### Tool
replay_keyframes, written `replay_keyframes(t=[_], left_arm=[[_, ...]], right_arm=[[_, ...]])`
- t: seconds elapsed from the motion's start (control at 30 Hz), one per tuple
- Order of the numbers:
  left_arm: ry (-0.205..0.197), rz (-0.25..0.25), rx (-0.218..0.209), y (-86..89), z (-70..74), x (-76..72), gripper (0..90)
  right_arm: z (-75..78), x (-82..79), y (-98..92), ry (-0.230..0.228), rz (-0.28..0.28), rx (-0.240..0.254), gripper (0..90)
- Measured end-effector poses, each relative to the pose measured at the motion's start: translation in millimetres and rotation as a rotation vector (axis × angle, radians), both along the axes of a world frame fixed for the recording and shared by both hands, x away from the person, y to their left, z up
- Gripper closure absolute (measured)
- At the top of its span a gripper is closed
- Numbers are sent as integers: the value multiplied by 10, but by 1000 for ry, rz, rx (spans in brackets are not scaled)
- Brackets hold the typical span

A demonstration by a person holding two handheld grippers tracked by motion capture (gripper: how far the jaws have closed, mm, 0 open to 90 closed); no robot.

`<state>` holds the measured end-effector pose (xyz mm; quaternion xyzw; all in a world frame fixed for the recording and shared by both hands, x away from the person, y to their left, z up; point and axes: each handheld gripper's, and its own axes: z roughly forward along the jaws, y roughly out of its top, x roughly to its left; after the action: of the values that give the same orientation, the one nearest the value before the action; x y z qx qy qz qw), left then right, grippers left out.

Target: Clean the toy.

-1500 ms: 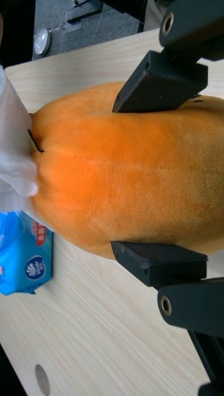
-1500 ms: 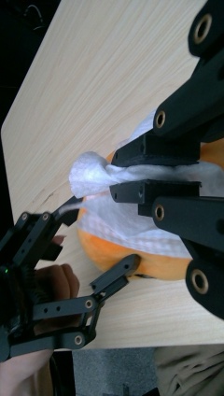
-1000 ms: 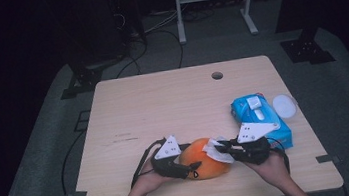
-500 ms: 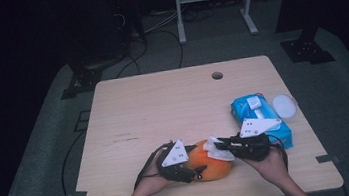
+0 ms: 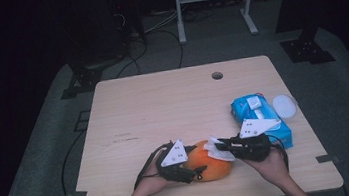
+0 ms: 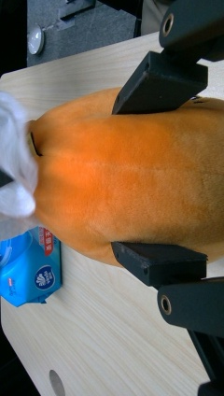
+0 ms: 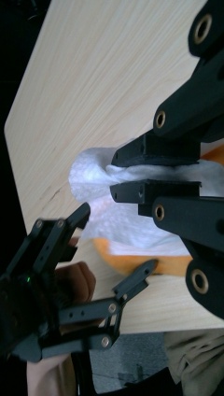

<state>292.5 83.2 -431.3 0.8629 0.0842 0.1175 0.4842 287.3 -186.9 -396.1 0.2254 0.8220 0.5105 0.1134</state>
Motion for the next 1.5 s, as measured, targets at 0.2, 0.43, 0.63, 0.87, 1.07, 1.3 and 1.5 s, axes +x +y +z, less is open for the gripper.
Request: replay_keyframes(t=[0.2, 0.43, 0.63, 0.87, 1.07, 1.3, 1.5], left_arm=[[40, 11, -7, 22, 30, 34, 239], [212, 35, -50, 67, -39, 167, 165], [-10, 57, -37, -6, 67, 35, 367], [-62, 46, 3, -108, 61, -43, 359], [42, 42, -50, -54, 39, 31, 248], [-29, 51, -40, -131, 91, -43, 354], [-63, 38, -12, -208, 112, -111, 340]], right_arm=[[-49, 11, 30, 27, 20, -14, 821], [-69, 8, -3, 29, 45, -19, 820], [46, -24, -13, -21, 15, 2, 821], [101, -150, 291, -81, 84, -37, 821], [18, -25, 100, -56, 18, -48, 822], [90, -116, 133, -87, 13, -45, 822], [77, -247, 451, -111, 105, -76, 822]])
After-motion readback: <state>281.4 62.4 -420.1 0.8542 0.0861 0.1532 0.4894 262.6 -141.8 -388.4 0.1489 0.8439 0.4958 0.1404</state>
